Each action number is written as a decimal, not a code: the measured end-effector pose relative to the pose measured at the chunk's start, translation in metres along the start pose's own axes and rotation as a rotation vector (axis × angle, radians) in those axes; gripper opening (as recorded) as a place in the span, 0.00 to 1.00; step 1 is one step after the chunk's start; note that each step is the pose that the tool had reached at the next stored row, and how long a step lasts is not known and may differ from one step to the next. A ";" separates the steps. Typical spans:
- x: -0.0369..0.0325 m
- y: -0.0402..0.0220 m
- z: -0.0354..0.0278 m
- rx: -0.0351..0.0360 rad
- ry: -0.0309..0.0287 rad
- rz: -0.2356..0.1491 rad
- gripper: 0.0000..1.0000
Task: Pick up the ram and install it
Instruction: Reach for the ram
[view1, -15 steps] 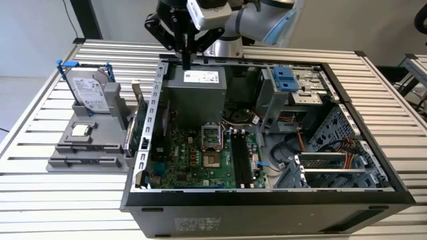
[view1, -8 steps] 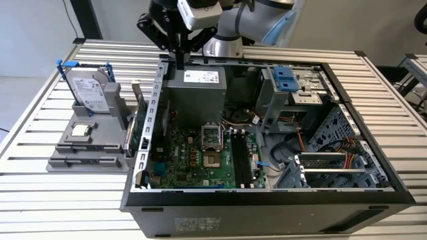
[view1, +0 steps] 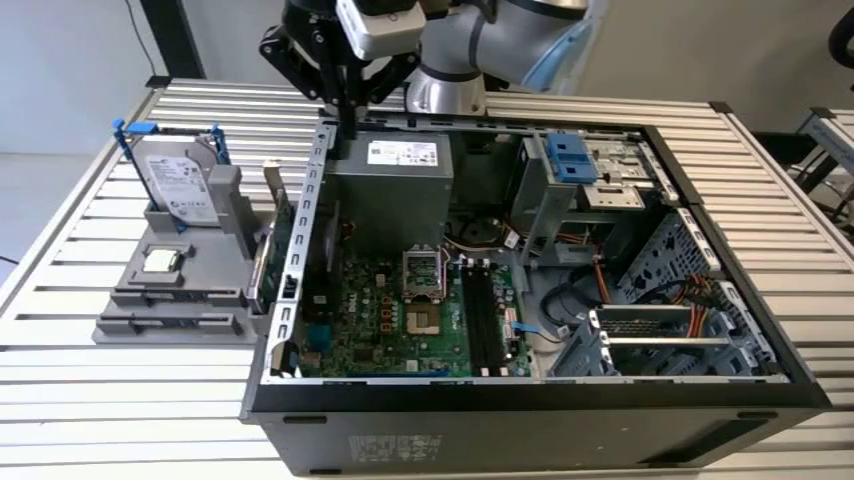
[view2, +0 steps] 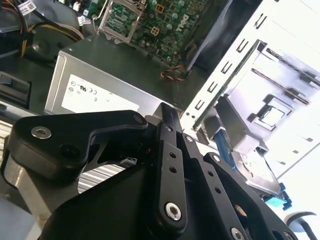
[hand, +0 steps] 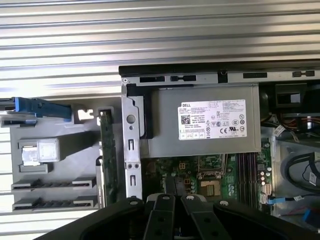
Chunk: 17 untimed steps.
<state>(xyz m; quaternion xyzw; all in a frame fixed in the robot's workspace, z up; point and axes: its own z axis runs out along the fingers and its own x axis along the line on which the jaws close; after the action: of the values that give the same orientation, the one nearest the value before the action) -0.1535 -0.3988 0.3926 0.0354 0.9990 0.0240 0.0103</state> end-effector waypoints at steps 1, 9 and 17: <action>0.0012 -0.0001 0.0000 -0.0001 0.0000 0.000 0.00; 0.0113 -0.0008 -0.0003 0.0000 0.0001 0.000 0.00; 0.0216 -0.0015 -0.0005 0.0000 0.0000 0.000 0.00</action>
<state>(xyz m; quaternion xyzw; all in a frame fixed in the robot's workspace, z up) -0.1751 -0.3988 0.3926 0.0354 0.9990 0.0240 0.0103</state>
